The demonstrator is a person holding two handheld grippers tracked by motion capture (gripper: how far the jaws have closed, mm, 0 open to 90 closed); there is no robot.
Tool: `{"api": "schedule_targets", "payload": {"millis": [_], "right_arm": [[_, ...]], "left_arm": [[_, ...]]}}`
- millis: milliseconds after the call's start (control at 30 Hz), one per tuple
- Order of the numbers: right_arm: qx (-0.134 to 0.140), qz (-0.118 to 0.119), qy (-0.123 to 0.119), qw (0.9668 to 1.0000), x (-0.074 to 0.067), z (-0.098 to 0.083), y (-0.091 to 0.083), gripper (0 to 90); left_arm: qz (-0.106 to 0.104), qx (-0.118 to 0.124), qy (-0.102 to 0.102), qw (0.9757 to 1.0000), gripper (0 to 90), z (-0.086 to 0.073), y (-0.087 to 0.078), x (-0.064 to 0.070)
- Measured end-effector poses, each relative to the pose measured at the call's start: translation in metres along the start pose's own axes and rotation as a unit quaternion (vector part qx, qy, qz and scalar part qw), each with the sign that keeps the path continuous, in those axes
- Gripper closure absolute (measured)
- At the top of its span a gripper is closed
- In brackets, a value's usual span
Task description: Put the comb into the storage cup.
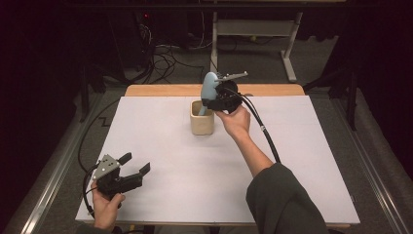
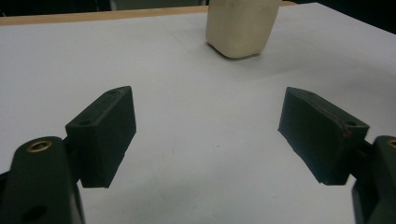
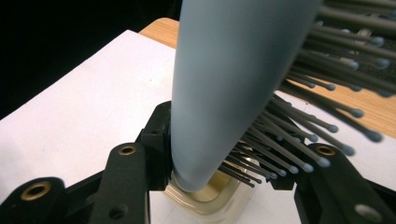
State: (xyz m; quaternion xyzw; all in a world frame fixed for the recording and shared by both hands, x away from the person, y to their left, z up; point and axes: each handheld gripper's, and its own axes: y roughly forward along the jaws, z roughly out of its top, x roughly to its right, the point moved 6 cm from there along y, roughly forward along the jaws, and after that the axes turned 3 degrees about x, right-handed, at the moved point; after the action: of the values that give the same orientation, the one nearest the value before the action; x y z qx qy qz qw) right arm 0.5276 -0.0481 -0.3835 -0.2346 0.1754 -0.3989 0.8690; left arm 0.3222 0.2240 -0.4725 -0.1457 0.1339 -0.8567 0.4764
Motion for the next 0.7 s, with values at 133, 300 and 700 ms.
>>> {"api": "schedule_targets", "payload": {"millis": [133,300,700], "right_arm": [[-0.001,0.000,-0.001,1.0000,-0.0011,-0.0006,0.0018,54.2],[-0.005,-0.002,0.001,1.0000,-0.0010,-0.0019,0.0025,54.0],[-0.013,-0.005,-0.004,0.9999,-0.0007,-0.0044,0.0027,53.3]], "left_arm": [[-0.001,0.000,0.000,1.0000,19.8,0.0000,-0.0001,-0.0001],[-0.002,0.002,0.000,1.0000,19.4,0.0006,-0.0005,0.0005],[-0.001,0.000,-0.001,1.0000,19.4,-0.0001,0.0004,0.0006]]}}
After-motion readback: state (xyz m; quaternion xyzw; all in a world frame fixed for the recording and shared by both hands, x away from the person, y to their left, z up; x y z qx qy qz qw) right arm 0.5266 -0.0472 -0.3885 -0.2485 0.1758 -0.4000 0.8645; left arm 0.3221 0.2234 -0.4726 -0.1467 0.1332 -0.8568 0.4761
